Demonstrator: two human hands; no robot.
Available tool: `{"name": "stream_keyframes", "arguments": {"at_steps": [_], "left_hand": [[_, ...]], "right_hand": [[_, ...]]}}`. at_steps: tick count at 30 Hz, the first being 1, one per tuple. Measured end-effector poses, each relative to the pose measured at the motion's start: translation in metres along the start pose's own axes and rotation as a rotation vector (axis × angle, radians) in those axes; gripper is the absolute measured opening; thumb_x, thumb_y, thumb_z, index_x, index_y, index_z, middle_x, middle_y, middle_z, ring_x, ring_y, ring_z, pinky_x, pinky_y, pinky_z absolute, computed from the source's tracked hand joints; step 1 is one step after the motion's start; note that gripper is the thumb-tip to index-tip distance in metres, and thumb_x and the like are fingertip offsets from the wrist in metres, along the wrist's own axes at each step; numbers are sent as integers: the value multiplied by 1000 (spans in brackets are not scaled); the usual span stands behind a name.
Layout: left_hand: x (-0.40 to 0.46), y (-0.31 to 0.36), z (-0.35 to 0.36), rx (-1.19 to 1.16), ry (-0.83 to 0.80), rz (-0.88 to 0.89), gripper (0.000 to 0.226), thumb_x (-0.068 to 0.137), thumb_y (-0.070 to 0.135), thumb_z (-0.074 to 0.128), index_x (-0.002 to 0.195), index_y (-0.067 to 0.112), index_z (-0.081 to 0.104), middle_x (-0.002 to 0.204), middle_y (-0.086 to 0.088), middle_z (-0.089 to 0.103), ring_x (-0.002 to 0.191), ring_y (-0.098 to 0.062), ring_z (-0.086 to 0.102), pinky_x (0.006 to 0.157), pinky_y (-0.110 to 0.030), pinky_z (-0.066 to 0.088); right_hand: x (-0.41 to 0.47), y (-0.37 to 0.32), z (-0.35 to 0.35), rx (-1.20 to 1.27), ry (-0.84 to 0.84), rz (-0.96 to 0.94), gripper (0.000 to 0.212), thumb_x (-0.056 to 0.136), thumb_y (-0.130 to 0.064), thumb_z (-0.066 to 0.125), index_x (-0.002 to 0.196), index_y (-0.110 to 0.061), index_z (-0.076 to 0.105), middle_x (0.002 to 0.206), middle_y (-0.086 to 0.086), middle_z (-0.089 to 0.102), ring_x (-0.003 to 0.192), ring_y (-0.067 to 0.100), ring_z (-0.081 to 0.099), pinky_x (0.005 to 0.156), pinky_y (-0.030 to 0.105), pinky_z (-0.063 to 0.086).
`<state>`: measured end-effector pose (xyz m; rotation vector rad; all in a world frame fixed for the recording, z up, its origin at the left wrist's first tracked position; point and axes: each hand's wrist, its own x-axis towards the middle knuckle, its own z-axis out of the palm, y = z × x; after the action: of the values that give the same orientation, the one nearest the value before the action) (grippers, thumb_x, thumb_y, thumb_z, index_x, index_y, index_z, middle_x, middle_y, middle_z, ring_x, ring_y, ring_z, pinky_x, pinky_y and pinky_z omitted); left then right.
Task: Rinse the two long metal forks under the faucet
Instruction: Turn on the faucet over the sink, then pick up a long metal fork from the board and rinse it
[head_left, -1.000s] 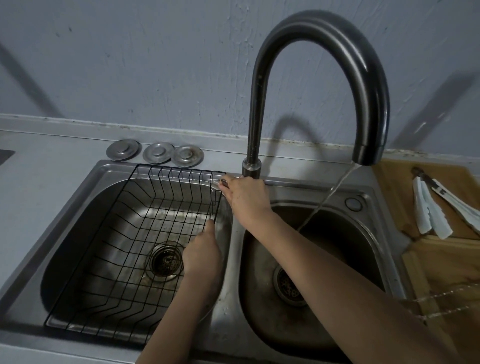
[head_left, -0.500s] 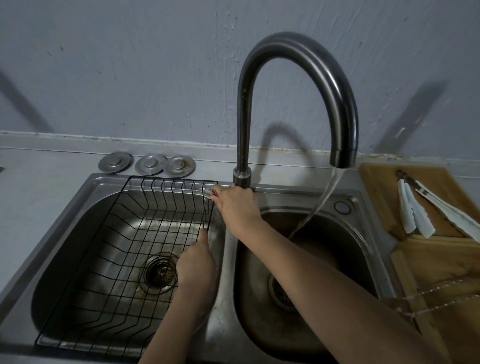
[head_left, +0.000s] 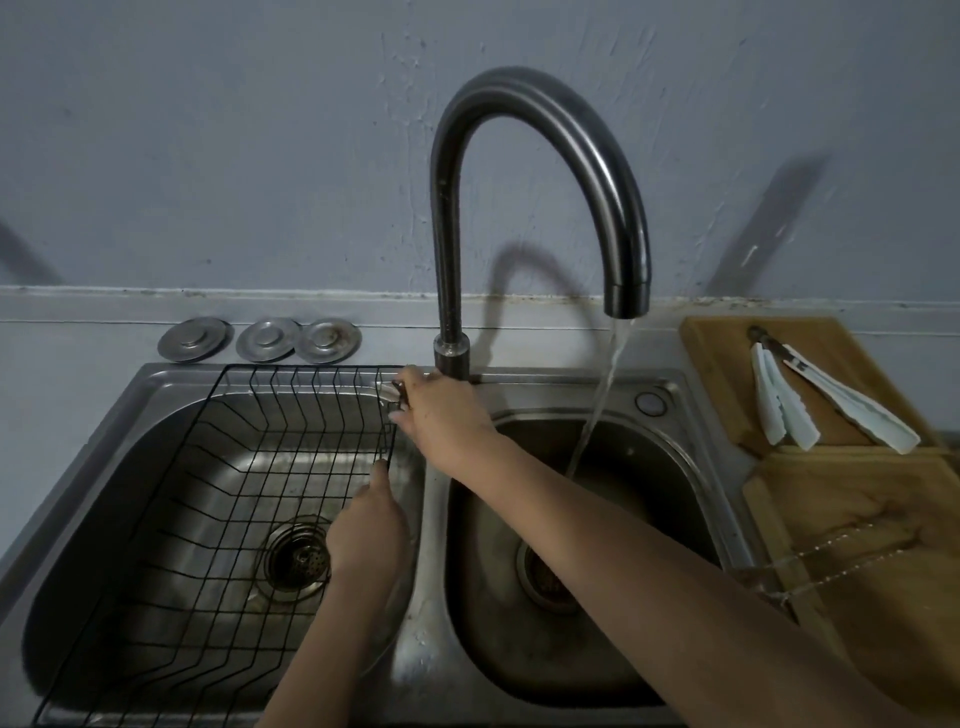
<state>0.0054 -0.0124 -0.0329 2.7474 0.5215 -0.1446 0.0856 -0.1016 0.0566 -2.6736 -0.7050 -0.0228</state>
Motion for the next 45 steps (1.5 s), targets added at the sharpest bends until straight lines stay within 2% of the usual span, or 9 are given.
{"name": "stream_keyframes", "arguments": {"at_steps": [4, 6, 9, 14, 20, 25, 32, 38, 45], "left_hand": [[-15, 5, -7, 148, 116, -5, 60, 85, 32, 58, 134, 5, 37, 126, -24, 43, 107, -40, 52, 80, -47, 49], [-27, 11, -7, 174, 274, 112, 55, 80, 35, 60, 121, 1, 48, 116, -29, 47, 99, -45, 51, 79, -52, 46], [-47, 21, -7, 125, 417, 398, 44, 79, 40, 49, 106, 6, 56, 101, -23, 53, 87, -38, 53, 71, -45, 44], [-76, 62, -5, -21, 151, 905, 19, 86, 40, 45, 85, 28, 60, 71, 8, 64, 61, -11, 62, 54, -22, 44], [-91, 144, 13, -67, -122, 913, 31, 92, 46, 34, 98, 29, 59, 94, 11, 67, 89, -11, 63, 71, -29, 48], [-64, 209, 33, -94, -223, 1066, 33, 89, 18, 45, 118, 19, 60, 117, 1, 62, 110, -17, 58, 90, -29, 48], [-52, 278, 52, 218, -212, 1396, 51, 90, 3, 46, 139, 18, 44, 144, 2, 44, 133, -16, 40, 109, -30, 36], [-48, 297, 64, 380, -187, 1472, 36, 90, 4, 50, 124, 16, 55, 130, -1, 51, 122, -18, 45, 100, -30, 43], [-45, 289, 56, 297, -300, 1421, 42, 94, 6, 45, 134, 17, 49, 139, 0, 45, 130, -18, 40, 104, -28, 39]], "right_hand": [[-49, 2, -18, 265, -104, -48, 58, 89, -26, 56, 139, -12, 27, 120, 15, 59, 103, 27, 59, 86, 38, 49], [-82, 12, -30, 316, -68, -94, 46, 91, -26, 52, 134, -17, 39, 124, 10, 58, 106, 22, 58, 88, 35, 48], [-134, 37, -53, 382, 69, -139, 25, 91, -22, 53, 112, -14, 62, 101, 5, 70, 88, 13, 66, 75, 31, 53], [-206, 101, -81, 403, 331, 27, 19, 91, -21, 52, 103, -15, 65, 87, -3, 70, 75, 1, 64, 64, 18, 54], [-266, 181, -108, 194, 578, 290, 20, 89, -14, 52, 104, -13, 64, 92, -6, 69, 81, 2, 65, 70, 25, 56], [-294, 224, -104, 10, 447, 513, 30, 85, 4, 51, 106, -12, 64, 99, 3, 69, 85, 7, 61, 73, 16, 45], [-308, 249, -77, -16, 137, 713, 40, 84, 2, 43, 110, -23, 60, 120, 3, 59, 111, 19, 52, 97, 29, 39], [-303, 248, -83, -71, 82, 726, 38, 88, 1, 44, 114, -23, 60, 127, -2, 54, 121, 15, 41, 102, 25, 28], [-303, 246, -90, -83, 8, 682, 34, 91, -5, 42, 113, -20, 63, 123, -3, 57, 115, 12, 45, 86, 15, 24]]}}
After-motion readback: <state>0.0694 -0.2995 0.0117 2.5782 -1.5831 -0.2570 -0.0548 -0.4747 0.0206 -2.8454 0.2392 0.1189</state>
